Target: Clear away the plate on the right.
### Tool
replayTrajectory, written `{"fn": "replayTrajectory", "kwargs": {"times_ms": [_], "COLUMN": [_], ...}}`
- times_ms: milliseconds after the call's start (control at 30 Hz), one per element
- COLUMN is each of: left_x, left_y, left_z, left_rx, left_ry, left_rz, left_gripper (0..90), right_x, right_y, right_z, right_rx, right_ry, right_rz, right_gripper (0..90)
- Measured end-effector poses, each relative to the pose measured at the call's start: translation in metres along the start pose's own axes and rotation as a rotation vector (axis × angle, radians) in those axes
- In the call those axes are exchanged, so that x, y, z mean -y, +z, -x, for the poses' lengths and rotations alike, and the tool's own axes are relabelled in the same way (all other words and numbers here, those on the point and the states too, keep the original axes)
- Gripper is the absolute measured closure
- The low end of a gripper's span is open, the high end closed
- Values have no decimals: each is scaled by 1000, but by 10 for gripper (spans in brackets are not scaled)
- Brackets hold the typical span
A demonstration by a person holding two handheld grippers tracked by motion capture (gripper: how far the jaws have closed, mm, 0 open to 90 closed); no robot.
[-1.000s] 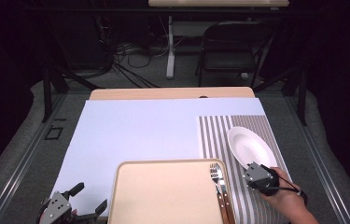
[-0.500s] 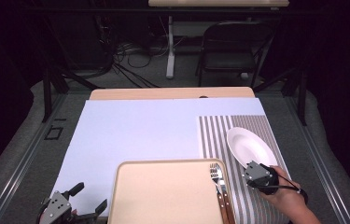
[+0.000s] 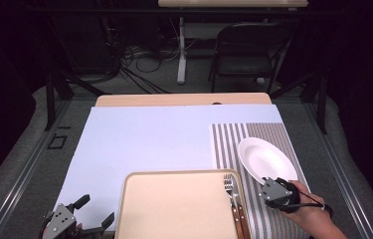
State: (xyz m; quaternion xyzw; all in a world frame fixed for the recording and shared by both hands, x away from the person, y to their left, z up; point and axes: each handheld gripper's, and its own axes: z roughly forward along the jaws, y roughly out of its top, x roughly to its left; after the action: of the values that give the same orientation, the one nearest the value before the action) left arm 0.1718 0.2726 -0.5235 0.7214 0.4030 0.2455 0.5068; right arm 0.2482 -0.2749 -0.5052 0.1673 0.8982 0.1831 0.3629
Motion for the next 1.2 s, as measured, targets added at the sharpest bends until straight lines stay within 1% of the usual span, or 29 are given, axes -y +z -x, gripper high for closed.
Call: {"fn": "replayTrajectory", "kwargs": {"times_ms": [33,67,100,133,200,233,267,333,367,433,467,500,533,567,600,667,700,767,800,833,900,967,1000,1033,1067,1100,1133,1167,1200], "left_x": [0,0,0,0,0,0,0,0,0,0,0,0,0,0,0,0,0,0,0,0,0,0,0,0,0,0,0,0,0], "left_y": [0,0,0,0,0,1,1,1,1,1,1,1,1,1,1,1,1,1,1,1,1,1,1,1,1,1,1,1,1], "left_z": [0,0,0,0,0,0,0,1,0,0,1,1,1,1,1,1,1,1,1,1,1,1,1,1,1,1,1,2,2], "left_rx": [0,0,0,1,1,1,0,0,-1,-1,-1,-1,0,0,1,1,0,-1,-1,0,-1,-1,-1,-1,-1,1,0,0,0], "left_ry": [0,1,1,1,2,2,3,2,3,3,3,3,4,4,3,4,5,6,6,6,6,6,6,5,5,5,7,7,7], "left_rz": [0,-1,-2,-1,-1,-2,-1,-3,-3,-3,-3,-3,-5,-5,-3,-4,-5,-8,-9,-10,-10,-10,-10,-10,-5,-6,-10,-8,-6], "left_gripper": [29,29,29,29,29,29,29,29,29,29,29,29,30,29,29,29,29,29,29,30,29,29,29,29,30,29,29,29,29], "right_x": [-1,-2,-4,-5,-7,-9,-10,-13,-15,-17,-19,-21,-21,-23,-24,-27,-27,-31,-32,-34,-37,-40,-42,-44,-44,-46,-48,-49,-50], "right_y": [-3,-4,-7,-8,-12,-15,-16,-21,-23,-27,-29,-33,-35,-38,-41,-46,-49,-54,-58,-59,-64,-66,-69,-70,-71,-73,-73,-74,-75], "right_z": [0,-1,-1,-1,-3,-4,-5,-7,-8,-10,-11,-12,-14,-14,-16,-18,-21,-22,-24,-24,-26,-29,-30,-31,-33,-34,-35,-36,-38], "right_rx": [5,1,-5,6,5,9,3,-2,2,6,14,7,8,3,6,9,10,14,14,13,14,17,20,18,22,16,19,20,14], "right_ry": [-9,-16,-26,-47,-62,-70,-77,-79,-103,-114,-135,-147,-133,-159,-156,-192,-179,-220,-205,-238,-258,-258,-278,-283,-265,-285,-292,-292,-276], "right_rz": [-9,15,9,24,35,18,43,37,46,57,77,67,67,73,73,86,81,102,85,103,103,122,104,122,130,128,141,153,141], "right_gripper": [830,830,830,830,829,830,829,828,829,828,828,828,828,827,826,826,826,826,826,825,826,824,824,823,823,823,822,823,822]}}
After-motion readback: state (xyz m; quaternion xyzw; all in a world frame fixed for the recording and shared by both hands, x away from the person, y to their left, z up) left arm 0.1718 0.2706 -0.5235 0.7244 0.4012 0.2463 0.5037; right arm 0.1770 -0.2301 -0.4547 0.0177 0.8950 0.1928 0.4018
